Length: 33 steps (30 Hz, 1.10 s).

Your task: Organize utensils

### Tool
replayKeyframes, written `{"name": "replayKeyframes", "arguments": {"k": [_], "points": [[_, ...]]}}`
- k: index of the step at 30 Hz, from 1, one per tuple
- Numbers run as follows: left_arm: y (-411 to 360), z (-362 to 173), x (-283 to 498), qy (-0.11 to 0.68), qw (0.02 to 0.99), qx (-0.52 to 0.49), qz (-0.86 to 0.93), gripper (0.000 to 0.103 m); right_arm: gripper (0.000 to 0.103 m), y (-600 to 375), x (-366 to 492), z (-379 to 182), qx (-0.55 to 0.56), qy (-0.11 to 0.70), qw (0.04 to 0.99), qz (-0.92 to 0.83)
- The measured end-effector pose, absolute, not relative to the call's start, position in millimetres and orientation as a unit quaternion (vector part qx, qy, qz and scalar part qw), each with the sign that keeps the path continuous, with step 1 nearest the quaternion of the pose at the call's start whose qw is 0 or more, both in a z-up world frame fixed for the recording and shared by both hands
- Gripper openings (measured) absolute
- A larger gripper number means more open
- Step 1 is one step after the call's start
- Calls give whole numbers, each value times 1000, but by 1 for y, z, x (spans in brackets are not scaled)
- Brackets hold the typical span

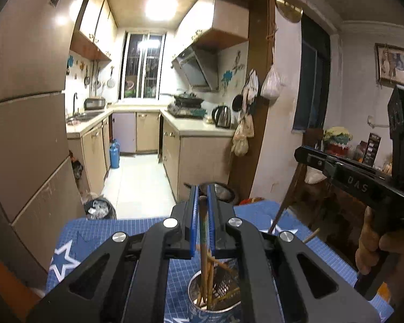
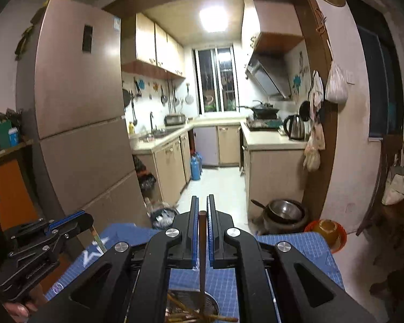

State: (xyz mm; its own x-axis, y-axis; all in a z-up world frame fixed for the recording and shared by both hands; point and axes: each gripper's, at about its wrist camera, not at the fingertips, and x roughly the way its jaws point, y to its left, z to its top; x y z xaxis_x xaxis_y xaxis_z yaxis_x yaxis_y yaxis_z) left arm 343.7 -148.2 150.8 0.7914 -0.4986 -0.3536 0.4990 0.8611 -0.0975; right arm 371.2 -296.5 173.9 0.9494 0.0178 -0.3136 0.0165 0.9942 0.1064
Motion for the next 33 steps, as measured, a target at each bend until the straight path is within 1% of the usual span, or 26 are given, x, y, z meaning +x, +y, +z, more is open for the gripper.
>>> {"name": "replayKeyframes", "arguments": {"k": [1, 2, 4, 7, 10, 11, 12, 13, 14, 15, 16, 17, 19, 21, 22, 23, 24, 25, 28, 30, 33], "points": [[-149, 148, 347, 193, 946, -1, -260, 6, 13, -295, 373, 169, 50, 165, 985, 3], [-151, 144, 350, 201, 945, -4, -259, 6, 26, -293, 374, 164, 48, 171, 984, 7], [-149, 137, 351, 211, 944, -5, -254, 6, 37, -289, 371, 160, 41, 167, 985, 0], [-142, 136, 346, 210, 947, -4, -242, 7, 37, -288, 360, 163, 46, 151, 987, -2], [-132, 144, 332, 199, 955, -4, -221, 22, 38, -289, 336, 170, 52, 131, 990, 0], [-128, 148, 323, 190, 958, -5, -216, 34, 42, -290, 326, 172, 56, 124, 991, 2], [-120, 152, 306, 175, 961, -10, -213, 49, 55, -287, 304, 174, 55, 109, 993, -4], [-116, 153, 293, 166, 965, -10, -203, 55, 75, -286, 286, 174, 52, 93, 994, -9], [-109, 154, 275, 153, 969, -7, -194, 60, 91, -283, 260, 172, 47, 72, 996, -17], [-106, 152, 262, 145, 970, -4, -193, 61, 95, -280, 236, 169, 42, 57, 997, -24], [-100, 150, 241, 139, 972, 2, -190, 62, 97, -278, 216, 165, 39, 49, 998, -27], [-96, 145, 223, 139, 973, 5, -183, 67, 98, -275, 191, 158, 37, 48, 998, -29], [-83, 133, 184, 146, 974, -3, -172, 69, 98, -270, 156, 141, 32, 65, 997, -34], [-70, 117, 142, 163, 969, -25, -183, 77, 99, -260, 114, 118, 23, 70, 996, -45], [-66, 108, 124, 171, 968, -29, -184, 78, 99, -255, 94, 106, 19, 74, 996, -50], [-65, 101, 109, 174, 966, -30, -190, 83, 99, -251, 78, 93, 15, 80, 995, -56], [-66, 95, 98, 177, 965, -29, -193, 93, 99, -246, 59, 78, 12, 89, 994, -69], [-67, 84, 79, 186, 964, -23, -191, 96, 99, -241, 44, 65, 13, 98, 992, -79], [-79, 53, 35, 202, 964, 24, -171, 96, 99, -231, 10, 29, 37, 153, 984, -85], [-83, 36, 14, 200, 966, 53, -155, 97, 99, -219, -12, 7, 34, 179, 976, -119], [-95, 6, -12, 216, 965, 96, -115, 97, 98, -205, -36, -17, 17, 190, 971, -145]]}}
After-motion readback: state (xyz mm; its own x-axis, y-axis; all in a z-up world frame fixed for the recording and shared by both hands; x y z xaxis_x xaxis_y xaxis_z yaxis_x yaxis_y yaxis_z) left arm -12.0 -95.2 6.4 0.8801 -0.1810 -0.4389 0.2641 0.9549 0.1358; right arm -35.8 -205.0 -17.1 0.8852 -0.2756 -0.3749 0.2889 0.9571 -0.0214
